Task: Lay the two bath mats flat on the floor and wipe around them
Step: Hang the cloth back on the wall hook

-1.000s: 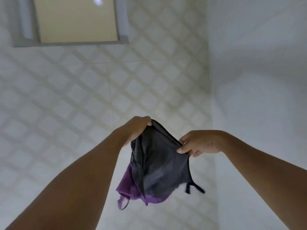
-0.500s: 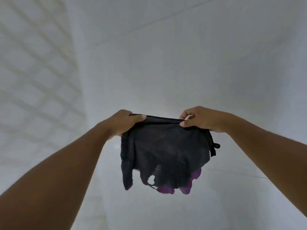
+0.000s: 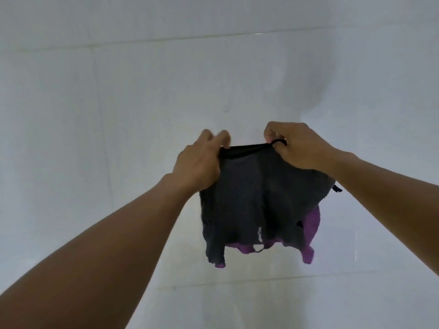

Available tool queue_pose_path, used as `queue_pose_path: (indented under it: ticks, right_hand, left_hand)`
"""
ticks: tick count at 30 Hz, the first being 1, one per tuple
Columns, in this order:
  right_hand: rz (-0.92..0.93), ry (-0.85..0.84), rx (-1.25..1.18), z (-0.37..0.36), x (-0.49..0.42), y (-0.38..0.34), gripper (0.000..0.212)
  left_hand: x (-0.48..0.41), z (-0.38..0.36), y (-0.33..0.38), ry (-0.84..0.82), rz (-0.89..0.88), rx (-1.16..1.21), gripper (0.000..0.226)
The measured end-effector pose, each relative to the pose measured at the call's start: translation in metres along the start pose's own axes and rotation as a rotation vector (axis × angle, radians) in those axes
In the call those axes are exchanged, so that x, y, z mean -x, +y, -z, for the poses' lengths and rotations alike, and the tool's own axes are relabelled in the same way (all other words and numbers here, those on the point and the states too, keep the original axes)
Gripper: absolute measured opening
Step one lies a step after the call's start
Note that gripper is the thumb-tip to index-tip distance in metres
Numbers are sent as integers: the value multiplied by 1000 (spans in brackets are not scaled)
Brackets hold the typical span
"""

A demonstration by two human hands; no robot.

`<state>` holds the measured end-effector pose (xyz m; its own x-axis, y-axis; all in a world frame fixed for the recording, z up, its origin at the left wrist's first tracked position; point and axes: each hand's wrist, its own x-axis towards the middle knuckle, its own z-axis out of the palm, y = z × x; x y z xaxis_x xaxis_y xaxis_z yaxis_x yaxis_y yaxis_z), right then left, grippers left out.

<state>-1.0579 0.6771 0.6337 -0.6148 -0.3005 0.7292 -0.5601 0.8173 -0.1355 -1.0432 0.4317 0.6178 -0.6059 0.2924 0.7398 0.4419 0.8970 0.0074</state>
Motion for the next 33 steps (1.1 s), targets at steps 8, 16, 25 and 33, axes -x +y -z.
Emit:
queue_pose_path:
  ticks: [8, 16, 25, 33]
  right_hand:
    - [130, 327, 264, -8, -2, 72, 20]
    - [265, 342, 188, -47, 23, 92, 26]
    - [106, 298, 47, -78, 59, 74, 37]
    - [-63, 3, 177, -95, 105, 30, 74]
  left_hand:
    - [-56, -45, 54, 76, -73, -307, 40]
    - [-30, -93, 46, 162, -157, -208, 43]
    - [2, -97, 61, 16, -50, -162, 50]
    - [47, -86, 64, -79, -83, -94, 38]
